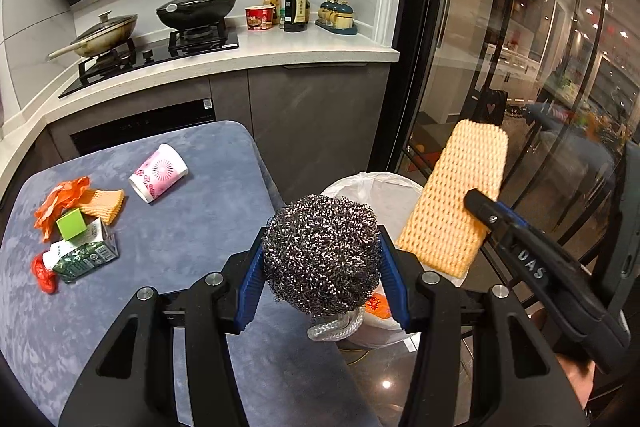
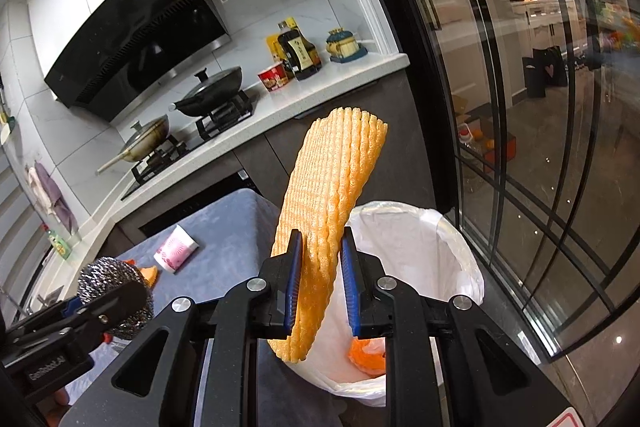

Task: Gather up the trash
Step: 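Carry the foam sleeve and steel wool over the bin and open both tools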

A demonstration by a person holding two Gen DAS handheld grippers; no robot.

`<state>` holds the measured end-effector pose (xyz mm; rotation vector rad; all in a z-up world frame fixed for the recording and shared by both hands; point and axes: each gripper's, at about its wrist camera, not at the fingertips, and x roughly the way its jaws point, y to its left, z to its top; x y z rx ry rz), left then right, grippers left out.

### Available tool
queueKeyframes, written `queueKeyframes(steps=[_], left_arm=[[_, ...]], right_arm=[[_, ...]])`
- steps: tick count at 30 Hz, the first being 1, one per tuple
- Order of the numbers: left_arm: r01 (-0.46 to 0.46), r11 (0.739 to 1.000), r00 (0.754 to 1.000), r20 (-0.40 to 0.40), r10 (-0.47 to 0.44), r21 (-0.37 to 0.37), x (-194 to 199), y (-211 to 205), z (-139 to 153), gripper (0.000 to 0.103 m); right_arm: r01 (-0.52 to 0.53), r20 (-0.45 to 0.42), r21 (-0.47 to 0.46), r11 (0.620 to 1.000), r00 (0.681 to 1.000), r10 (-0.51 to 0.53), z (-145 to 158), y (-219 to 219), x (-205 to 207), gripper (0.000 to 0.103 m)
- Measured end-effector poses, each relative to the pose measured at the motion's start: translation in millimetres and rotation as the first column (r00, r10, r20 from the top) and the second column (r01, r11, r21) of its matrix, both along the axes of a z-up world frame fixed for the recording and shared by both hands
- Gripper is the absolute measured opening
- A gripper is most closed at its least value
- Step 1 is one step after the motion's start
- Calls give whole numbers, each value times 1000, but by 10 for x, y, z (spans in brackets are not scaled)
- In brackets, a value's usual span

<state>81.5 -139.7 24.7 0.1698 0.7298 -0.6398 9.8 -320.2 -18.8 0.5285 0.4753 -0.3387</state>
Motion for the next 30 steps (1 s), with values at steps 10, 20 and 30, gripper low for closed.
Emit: queueKeyframes(steps=[10, 20, 30], left_arm=[[15, 1000, 1000, -7, -15, 26, 15, -168, -68, 49], [69, 994, 997, -26, -67, 90, 147, -576, -355, 49], [113, 986, 991, -83, -104, 125, 274, -923, -622, 52]], right_arm=[[22, -32, 33, 999, 999, -21, -202, -152, 56, 23], [45, -64, 52, 998, 997, -42, -364, -290, 84, 23], [92, -75, 75, 993, 993, -86, -445, -449, -36, 30]])
